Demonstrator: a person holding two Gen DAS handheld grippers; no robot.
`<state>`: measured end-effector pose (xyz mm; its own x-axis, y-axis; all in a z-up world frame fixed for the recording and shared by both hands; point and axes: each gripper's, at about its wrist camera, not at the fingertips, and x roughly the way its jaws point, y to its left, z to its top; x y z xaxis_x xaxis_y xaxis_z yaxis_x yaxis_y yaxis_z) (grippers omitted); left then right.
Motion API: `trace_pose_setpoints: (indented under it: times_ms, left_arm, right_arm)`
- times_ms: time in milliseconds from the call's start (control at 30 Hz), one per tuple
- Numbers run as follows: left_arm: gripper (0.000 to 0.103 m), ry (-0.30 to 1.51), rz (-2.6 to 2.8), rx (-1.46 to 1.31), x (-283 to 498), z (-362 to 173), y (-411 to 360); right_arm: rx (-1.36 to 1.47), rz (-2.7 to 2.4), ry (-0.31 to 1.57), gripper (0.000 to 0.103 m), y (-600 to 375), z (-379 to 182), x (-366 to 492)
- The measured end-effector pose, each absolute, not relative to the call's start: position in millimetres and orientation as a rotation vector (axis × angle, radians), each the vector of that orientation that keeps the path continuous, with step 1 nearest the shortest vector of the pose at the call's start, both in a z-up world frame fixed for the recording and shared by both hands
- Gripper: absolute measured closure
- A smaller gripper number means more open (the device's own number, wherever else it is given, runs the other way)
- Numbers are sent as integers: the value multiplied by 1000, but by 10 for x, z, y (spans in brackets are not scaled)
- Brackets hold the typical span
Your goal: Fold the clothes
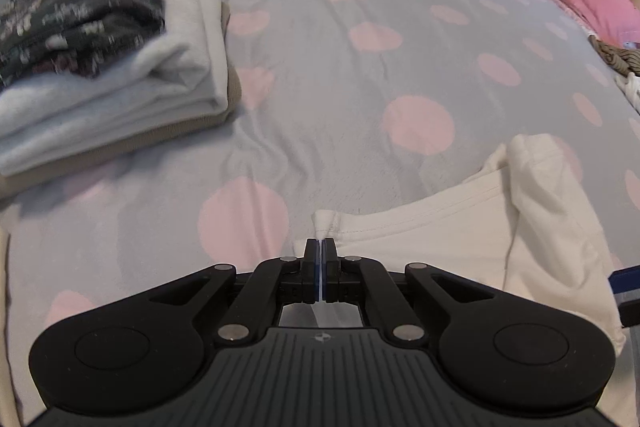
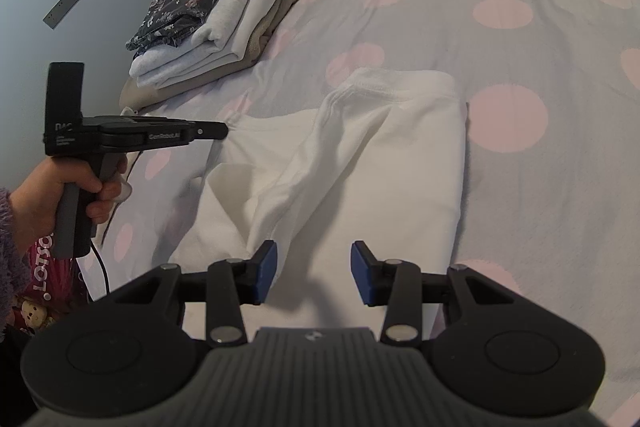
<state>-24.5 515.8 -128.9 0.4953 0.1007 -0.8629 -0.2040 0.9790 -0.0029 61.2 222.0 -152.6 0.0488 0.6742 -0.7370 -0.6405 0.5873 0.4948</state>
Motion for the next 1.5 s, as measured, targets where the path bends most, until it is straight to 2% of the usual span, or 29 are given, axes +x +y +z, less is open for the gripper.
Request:
trace_pose_setpoints:
  times_ms: [100, 233, 467, 533, 867, 967, 1033, 1067, 1100, 1133, 1200, 1300, 1500]
  left_arm:
    - [100, 1034, 199, -127, -291, -1265, 5180]
    - [89, 1005, 182, -164, -457, -1096, 5199]
    - [89, 1067, 121, -279, -814, -933, 5043]
    - [89, 1076, 122, -339, -893, -999, 4998]
    - [89, 1114, 199, -507, -1144, -1357, 4859]
    - [89, 1109, 213, -523, -1178, -1350, 4834]
    - [94, 1091, 217, -508, -1193, -1296, 4801]
    - [100, 1082, 219, -500, -1201, -1269, 4784]
    - [100, 1073, 221, -492, -1208, -1242, 4768]
    - [100, 1065, 222, -484, -1216, -1215, 4751]
    - [101, 1047, 226, -468, -1232, -1161, 4718]
    - [101, 1028, 243, -432, -1261, -1067, 4671]
    - [101, 1039, 313, -307, -1278, -994, 4656]
  right_arm:
    - [17, 1000, 1141, 58, 2215, -1525, 597]
    - [11, 1000, 1131, 58, 2200, -1505, 580]
    - [-1, 1042, 1105, 55, 2200, -1435, 505]
    - [-8, 1054, 1112, 52, 2210, -1443, 467]
    - [-26, 1084, 1151, 52, 2247, -1537, 315]
    - [0, 1095, 1176, 48, 2255, -1616, 321]
    - [36, 1106, 1184, 48, 2265, -1660, 348]
    - [44, 1107, 1175, 50, 2260, -1646, 359]
    - [53, 1108, 1165, 58, 2255, -1633, 370]
    - [61, 1109, 1156, 75, 2250, -1619, 382]
    - [78, 1110, 1136, 93, 2239, -1592, 404]
    - [104, 1109, 1105, 96, 2218, -1539, 442]
    - [113, 1096, 1018, 97, 2185, -1347, 527]
